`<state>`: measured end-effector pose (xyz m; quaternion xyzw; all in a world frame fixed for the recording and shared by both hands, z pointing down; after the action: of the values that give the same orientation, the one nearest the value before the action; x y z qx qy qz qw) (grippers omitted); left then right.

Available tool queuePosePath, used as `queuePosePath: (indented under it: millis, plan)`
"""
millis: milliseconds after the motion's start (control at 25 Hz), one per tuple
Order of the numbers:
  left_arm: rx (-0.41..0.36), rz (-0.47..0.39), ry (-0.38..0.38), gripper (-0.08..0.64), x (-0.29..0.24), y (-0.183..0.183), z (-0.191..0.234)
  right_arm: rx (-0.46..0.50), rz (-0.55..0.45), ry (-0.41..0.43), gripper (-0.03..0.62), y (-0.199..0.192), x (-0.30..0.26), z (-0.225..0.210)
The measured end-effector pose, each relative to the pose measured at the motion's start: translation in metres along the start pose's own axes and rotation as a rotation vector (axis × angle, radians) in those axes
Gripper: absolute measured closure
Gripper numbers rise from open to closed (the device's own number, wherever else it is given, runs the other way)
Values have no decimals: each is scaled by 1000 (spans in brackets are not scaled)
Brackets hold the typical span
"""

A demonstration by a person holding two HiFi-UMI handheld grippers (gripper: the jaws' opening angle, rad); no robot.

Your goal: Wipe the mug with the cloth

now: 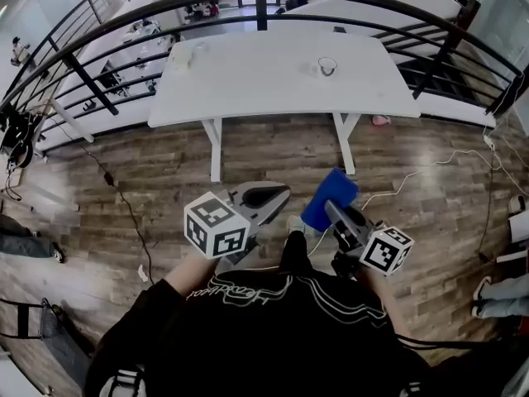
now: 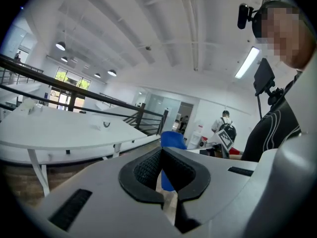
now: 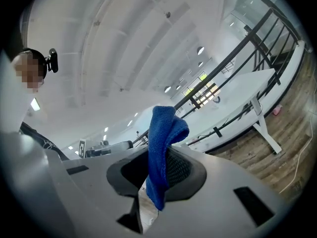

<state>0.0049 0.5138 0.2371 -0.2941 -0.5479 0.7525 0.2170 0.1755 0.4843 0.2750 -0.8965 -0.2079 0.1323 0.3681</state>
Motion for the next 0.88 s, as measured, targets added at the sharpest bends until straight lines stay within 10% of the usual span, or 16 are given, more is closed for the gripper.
queuePosePath:
  millis: [560, 880]
  plan:
    - [104, 89, 118, 552, -190, 58, 263, -100, 37, 25, 532, 185, -191, -225]
    - [99, 152, 142, 552, -238, 54, 321, -134, 13, 23, 532, 216, -226, -279]
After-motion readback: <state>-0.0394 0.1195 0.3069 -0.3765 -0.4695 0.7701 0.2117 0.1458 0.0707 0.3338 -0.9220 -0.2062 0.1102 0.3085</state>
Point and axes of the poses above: the fingertips, and each gripper's own axes: x backward along the fingers, z to its left, y out of its top, the point moved 5 cm from there along x, backward along the fingers, and after that the axes turned 5 degrees about -x, right-handed, at the moved point
